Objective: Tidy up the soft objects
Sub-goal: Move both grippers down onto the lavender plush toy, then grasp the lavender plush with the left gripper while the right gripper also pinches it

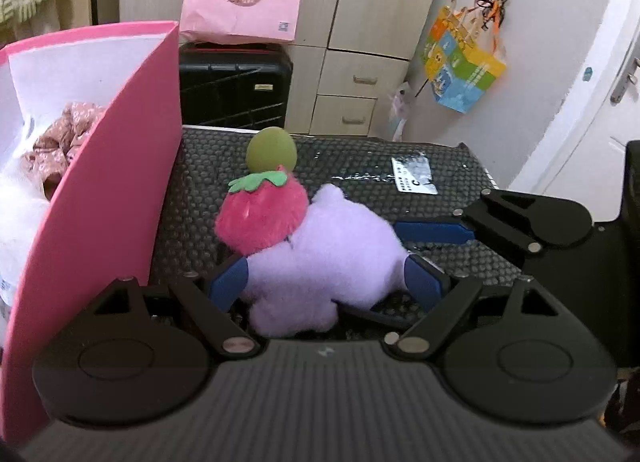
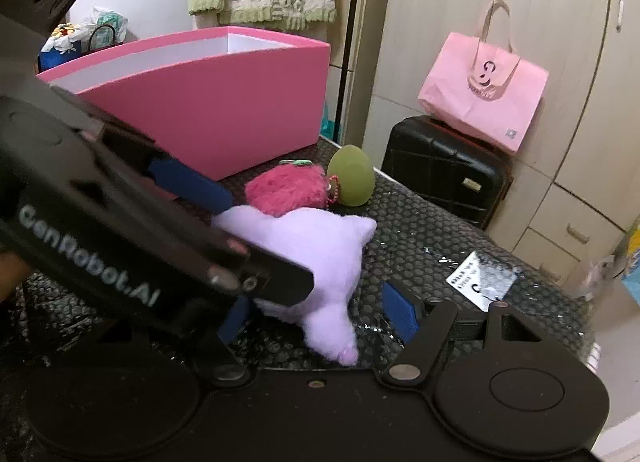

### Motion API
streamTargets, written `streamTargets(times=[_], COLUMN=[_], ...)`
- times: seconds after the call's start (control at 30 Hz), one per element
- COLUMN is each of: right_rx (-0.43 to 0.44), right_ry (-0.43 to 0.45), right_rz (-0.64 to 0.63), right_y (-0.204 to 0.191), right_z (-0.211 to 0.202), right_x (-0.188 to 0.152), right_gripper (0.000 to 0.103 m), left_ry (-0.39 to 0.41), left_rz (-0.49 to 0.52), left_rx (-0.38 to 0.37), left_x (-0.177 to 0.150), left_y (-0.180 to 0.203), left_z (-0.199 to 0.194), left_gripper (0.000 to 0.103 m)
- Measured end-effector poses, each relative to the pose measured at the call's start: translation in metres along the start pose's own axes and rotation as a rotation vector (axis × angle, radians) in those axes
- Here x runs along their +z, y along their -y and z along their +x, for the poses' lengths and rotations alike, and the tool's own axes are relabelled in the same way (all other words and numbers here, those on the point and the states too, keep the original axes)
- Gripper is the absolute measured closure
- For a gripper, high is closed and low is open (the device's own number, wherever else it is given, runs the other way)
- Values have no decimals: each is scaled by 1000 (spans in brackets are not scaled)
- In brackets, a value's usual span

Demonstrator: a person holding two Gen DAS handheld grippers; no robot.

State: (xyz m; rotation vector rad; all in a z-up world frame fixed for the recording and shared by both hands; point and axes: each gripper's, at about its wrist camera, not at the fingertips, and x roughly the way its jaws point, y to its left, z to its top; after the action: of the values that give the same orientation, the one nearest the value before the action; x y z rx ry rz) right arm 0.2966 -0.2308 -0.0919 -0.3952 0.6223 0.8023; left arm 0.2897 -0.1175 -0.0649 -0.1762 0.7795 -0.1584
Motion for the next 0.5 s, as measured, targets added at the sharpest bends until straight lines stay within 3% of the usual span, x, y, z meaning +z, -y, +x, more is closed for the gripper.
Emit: streamTargets(times=[0.2, 0.43, 0.5], right_rx=[32, 19, 9], right_ry=[22, 39, 51], right_rz=[15, 2, -2], right_y=[4, -4, -7], right_z=[8, 3, -2], right_x=[-1, -3, -3], right_gripper=[28, 44, 44], left_ry=[8, -5, -12], left_rz=[-34, -31, -34], left_rx=[11, -4, -21], left_x=[-4, -5, -6], left_y=[-5, -6, -6], left_z=[2, 2, 1], left_gripper=[20, 20, 20])
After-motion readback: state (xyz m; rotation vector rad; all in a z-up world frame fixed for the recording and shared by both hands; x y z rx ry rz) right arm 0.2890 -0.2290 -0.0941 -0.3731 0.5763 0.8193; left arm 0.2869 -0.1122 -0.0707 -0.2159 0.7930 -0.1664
